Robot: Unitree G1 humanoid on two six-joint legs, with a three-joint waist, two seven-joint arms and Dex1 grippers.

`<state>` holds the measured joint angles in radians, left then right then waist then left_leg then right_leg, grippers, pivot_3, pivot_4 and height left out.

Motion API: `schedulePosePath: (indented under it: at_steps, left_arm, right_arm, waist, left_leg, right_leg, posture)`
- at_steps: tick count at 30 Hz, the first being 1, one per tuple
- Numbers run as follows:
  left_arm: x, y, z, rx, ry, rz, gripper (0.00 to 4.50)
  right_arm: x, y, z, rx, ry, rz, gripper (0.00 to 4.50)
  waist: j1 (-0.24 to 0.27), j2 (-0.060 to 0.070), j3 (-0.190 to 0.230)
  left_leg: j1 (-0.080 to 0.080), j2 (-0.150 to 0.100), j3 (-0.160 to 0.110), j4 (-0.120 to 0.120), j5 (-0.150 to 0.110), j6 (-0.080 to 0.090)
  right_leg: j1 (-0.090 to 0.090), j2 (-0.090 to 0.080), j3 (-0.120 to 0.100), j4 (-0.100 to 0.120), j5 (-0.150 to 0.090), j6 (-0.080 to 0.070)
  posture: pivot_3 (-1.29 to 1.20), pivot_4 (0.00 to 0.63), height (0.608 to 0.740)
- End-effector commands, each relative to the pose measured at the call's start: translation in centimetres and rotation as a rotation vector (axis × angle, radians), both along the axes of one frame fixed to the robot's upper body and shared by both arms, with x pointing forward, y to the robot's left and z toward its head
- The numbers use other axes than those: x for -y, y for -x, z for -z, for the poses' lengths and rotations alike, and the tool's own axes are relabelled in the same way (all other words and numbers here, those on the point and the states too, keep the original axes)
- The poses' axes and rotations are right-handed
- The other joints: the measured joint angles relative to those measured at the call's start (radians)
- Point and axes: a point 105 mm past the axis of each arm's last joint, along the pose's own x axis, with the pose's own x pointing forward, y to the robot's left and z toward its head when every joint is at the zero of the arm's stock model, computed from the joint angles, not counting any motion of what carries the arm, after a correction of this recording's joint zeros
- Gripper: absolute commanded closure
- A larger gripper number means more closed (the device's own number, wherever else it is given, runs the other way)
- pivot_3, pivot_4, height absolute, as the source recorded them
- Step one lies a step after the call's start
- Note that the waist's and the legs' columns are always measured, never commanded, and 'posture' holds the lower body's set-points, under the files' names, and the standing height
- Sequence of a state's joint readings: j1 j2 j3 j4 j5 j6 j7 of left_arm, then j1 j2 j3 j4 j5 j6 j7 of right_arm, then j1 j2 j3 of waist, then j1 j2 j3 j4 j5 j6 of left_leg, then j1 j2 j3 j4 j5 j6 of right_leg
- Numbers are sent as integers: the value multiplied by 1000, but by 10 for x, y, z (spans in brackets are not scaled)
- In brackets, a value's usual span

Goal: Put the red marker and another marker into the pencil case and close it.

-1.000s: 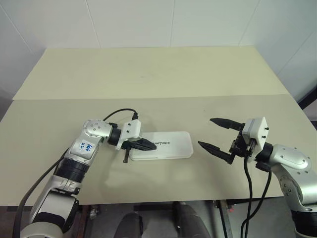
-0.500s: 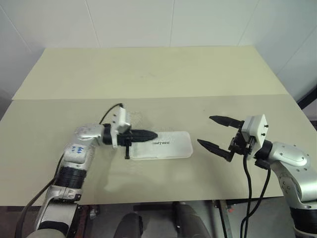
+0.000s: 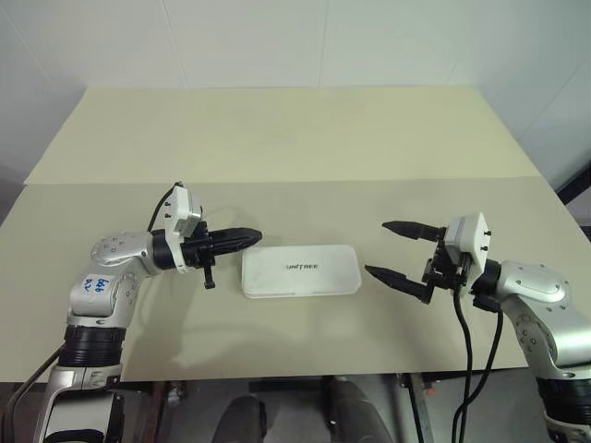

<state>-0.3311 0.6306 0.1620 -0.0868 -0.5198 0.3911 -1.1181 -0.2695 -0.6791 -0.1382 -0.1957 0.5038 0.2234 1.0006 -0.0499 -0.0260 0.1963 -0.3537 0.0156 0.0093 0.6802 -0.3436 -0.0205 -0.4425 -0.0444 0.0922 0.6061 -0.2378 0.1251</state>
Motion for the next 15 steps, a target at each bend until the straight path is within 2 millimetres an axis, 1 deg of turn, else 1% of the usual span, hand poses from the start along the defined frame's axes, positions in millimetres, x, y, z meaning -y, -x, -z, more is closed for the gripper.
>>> schedulePosePath:
  at_steps: [1, 4, 10, 13, 15]
  left_arm:
    - [-17, 11, -12, 75, 9, -87, 3197]
    - [-19, 11, -11, 100, 17, -139, 2178]
    - [-18, 11, -11, 108, 29, -179, 89]
    - [-17, 12, -11, 108, 38, -182, 35]
    - [-14, 13, -12, 109, 44, -179, 35]
  right_arm:
    - [13, -5, -18, 83, 2, 34, 0]
    - [14, -7, -18, 85, 5, 42, 0]
    - [16, -10, -19, 92, 9, 53, 0]
    - [16, -10, -19, 97, 10, 57, 0]
    - [20, -11, -20, 103, 15, 65, 0]
  waist:
    - [-4, 0, 0]
    - [4, 0, 0]
    - [17, -1, 0]
    - [18, -1, 0]
    - [18, -1, 0]
  left_leg:
    - [1, 0, 0, 0, 0, 0]
    - [-1, 0, 1, 0, 0, 0]
    - [-1, -1, 2, 1, 0, -1]
    - [-1, -1, 2, 1, 0, -1]
    - [-1, -1, 2, 1, 0, 0]
  right_leg:
    - [0, 0, 0, 0, 0, 0]
    - [0, 0, -4, -3, -1, -1]
    - [0, 0, -4, -3, -1, -1]
    - [0, 0, -4, -4, -1, -1]
    - [0, 0, -4, -4, -1, -1]
  posture:
    - [0, 150, 740]
    - [0, 150, 740]
    - [0, 150, 740]
    - [0, 150, 740]
    - [0, 150, 740]
